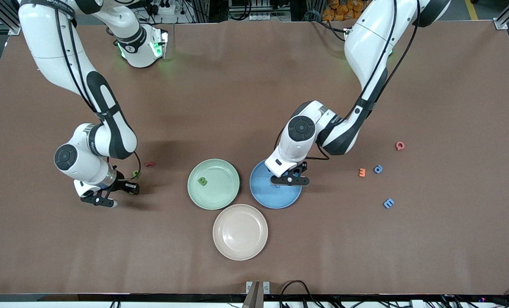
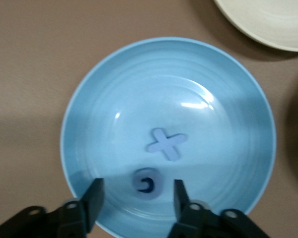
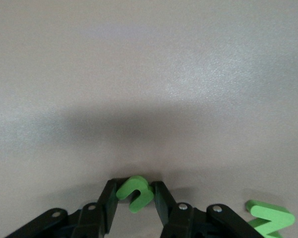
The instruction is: Sort letters by color into matching plates
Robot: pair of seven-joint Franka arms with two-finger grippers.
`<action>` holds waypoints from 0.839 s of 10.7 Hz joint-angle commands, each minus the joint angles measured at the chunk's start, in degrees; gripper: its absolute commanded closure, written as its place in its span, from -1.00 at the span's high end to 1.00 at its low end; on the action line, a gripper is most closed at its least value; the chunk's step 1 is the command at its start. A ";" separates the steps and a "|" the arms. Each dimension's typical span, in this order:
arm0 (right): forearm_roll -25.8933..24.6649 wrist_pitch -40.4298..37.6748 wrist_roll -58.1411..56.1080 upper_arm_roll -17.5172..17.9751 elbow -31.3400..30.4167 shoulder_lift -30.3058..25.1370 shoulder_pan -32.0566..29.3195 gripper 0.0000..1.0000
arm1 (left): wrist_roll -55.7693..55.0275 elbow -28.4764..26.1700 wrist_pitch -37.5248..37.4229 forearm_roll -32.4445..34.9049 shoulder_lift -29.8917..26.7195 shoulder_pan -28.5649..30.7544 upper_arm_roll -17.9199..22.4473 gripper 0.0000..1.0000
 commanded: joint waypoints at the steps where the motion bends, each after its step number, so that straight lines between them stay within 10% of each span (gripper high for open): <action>1: 0.05 0.09 0.06 0.43 -0.15 -0.36 -1.04 -0.25 | 0.05 0.81 -3.51 3.77 0.06 1.84 0.46 1.00; 9: -1.17 -0.43 -0.11 0.43 0.55 -0.97 -0.95 -0.52 | 17.63 -7.45 -4.92 3.77 -7.14 16.95 -0.33 1.00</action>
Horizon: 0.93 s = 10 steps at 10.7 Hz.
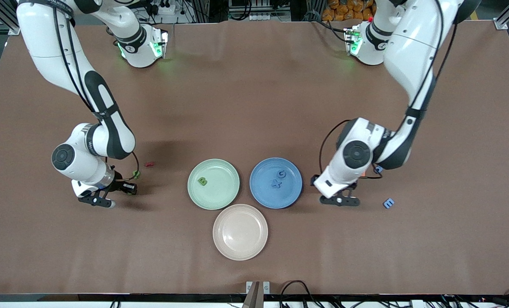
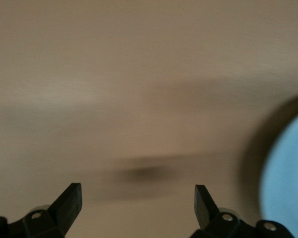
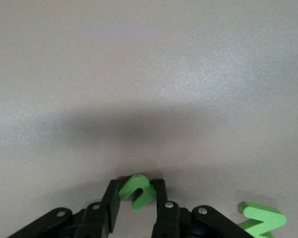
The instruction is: Sort letters by color into matching plates
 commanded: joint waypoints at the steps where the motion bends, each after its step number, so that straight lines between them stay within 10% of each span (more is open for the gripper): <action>1: -2.28 -1.09 -0.02 0.48 0.71 -0.84 -0.61 -0.52 | 3.84 -4.48 -0.34 1.40 -4.33 4.28 -1.04 1.00; 10: -3.43 -12.08 7.87 0.74 7.22 -2.51 3.34 -0.52 | 19.04 -18.36 8.26 1.40 -10.75 12.81 -1.04 1.00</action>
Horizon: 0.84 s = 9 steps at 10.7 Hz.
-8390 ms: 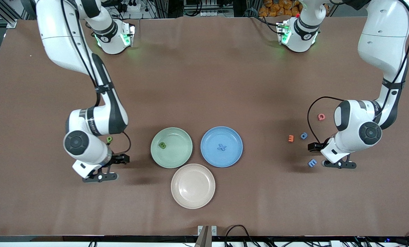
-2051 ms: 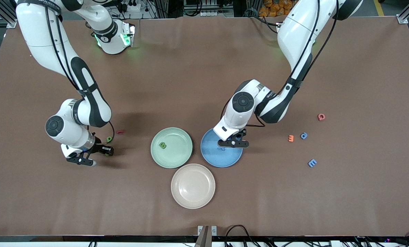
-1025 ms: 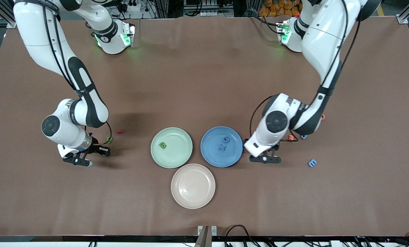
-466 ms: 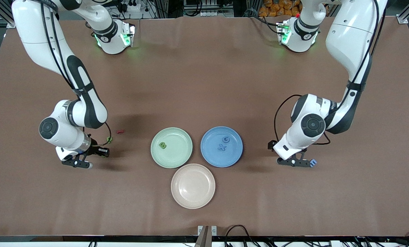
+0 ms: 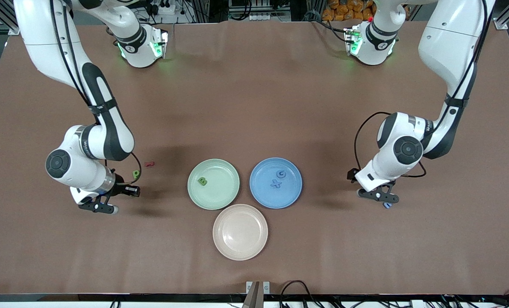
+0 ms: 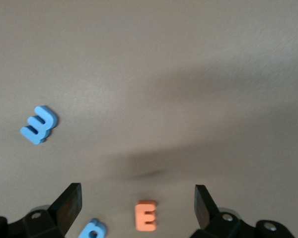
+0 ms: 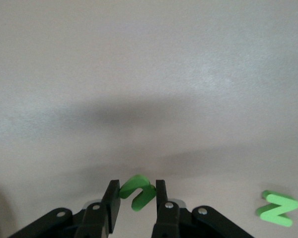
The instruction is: Sort letters by color into matching plates
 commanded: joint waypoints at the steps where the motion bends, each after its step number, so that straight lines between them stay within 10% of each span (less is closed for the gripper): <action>1: -1.08 -1.79 6.43 0.30 0.47 -1.15 2.72 -0.52 | 5.19 -6.17 3.22 1.45 -3.79 3.59 -0.73 1.00; 9: -0.29 -4.70 15.23 0.39 6.02 0.34 12.47 -0.51 | 25.19 -10.92 7.98 2.41 -4.23 8.78 -0.64 1.00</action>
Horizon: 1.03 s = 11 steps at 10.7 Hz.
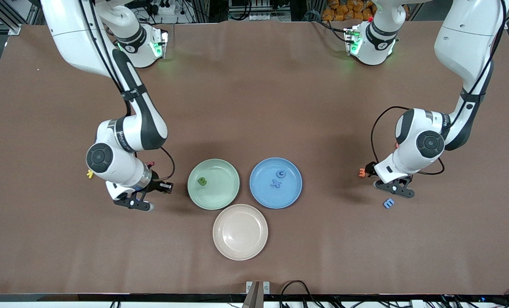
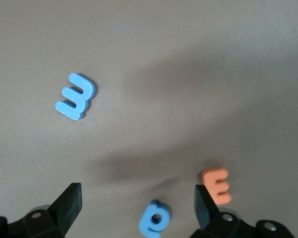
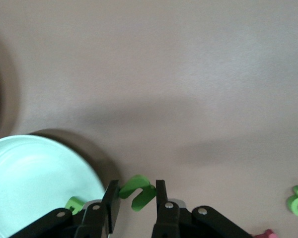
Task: Sort letters by color into matching plates
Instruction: 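Release the u with the right gripper while the left gripper reaches the a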
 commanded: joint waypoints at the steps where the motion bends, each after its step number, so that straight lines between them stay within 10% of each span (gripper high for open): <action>1: -0.23 -1.06 3.31 -0.11 1.61 0.78 3.78 -0.51 | 12.48 -2.50 1.12 1.35 -2.26 2.25 -0.68 1.00; 9: -0.23 -1.06 7.44 -0.02 6.18 5.17 9.24 -0.47 | 18.22 -2.76 -6.44 1.35 -2.79 2.08 -2.96 1.00; 10: -0.15 -1.15 8.06 -0.02 6.27 5.17 9.50 -0.29 | 18.22 -2.76 -6.44 1.35 -2.44 2.17 -2.87 1.00; 11: -0.23 -1.15 8.67 -0.02 6.36 5.17 9.51 0.84 | 18.22 -2.76 -6.44 1.35 -2.18 2.26 -2.87 1.00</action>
